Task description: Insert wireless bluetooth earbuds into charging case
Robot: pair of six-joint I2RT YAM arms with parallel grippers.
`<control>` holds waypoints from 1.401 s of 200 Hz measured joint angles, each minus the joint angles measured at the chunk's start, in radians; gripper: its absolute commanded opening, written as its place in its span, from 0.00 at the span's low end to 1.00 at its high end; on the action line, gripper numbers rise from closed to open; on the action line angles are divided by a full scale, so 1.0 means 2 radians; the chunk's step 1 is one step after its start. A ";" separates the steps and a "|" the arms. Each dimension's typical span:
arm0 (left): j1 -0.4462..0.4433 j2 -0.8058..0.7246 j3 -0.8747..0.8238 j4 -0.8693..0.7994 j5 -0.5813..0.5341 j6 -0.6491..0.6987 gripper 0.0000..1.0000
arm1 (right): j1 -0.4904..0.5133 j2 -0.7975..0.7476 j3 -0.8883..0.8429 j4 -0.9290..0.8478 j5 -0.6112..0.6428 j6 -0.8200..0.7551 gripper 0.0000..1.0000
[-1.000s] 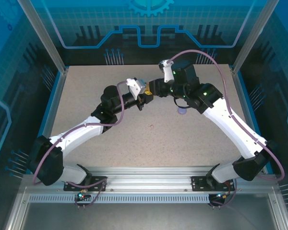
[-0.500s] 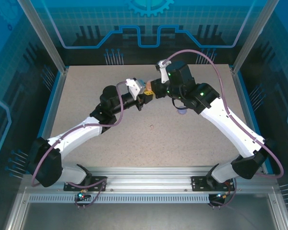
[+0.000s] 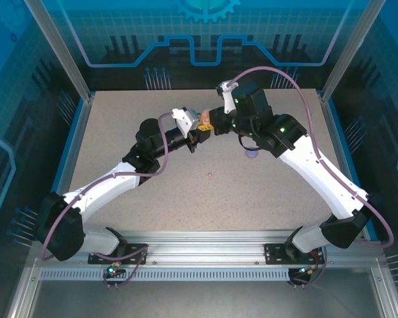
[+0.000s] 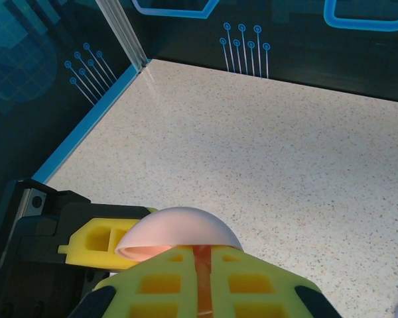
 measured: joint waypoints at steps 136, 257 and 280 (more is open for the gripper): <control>-0.002 0.000 0.000 -0.012 0.000 0.000 0.00 | -0.020 -0.015 0.010 0.006 -0.051 0.038 0.00; -0.002 0.007 0.000 -0.016 0.000 0.000 0.00 | -0.020 -0.020 0.014 0.005 -0.066 0.037 0.00; -0.002 0.007 0.000 -0.016 0.000 0.000 0.00 | -0.020 -0.020 -0.001 0.005 -0.065 0.037 0.00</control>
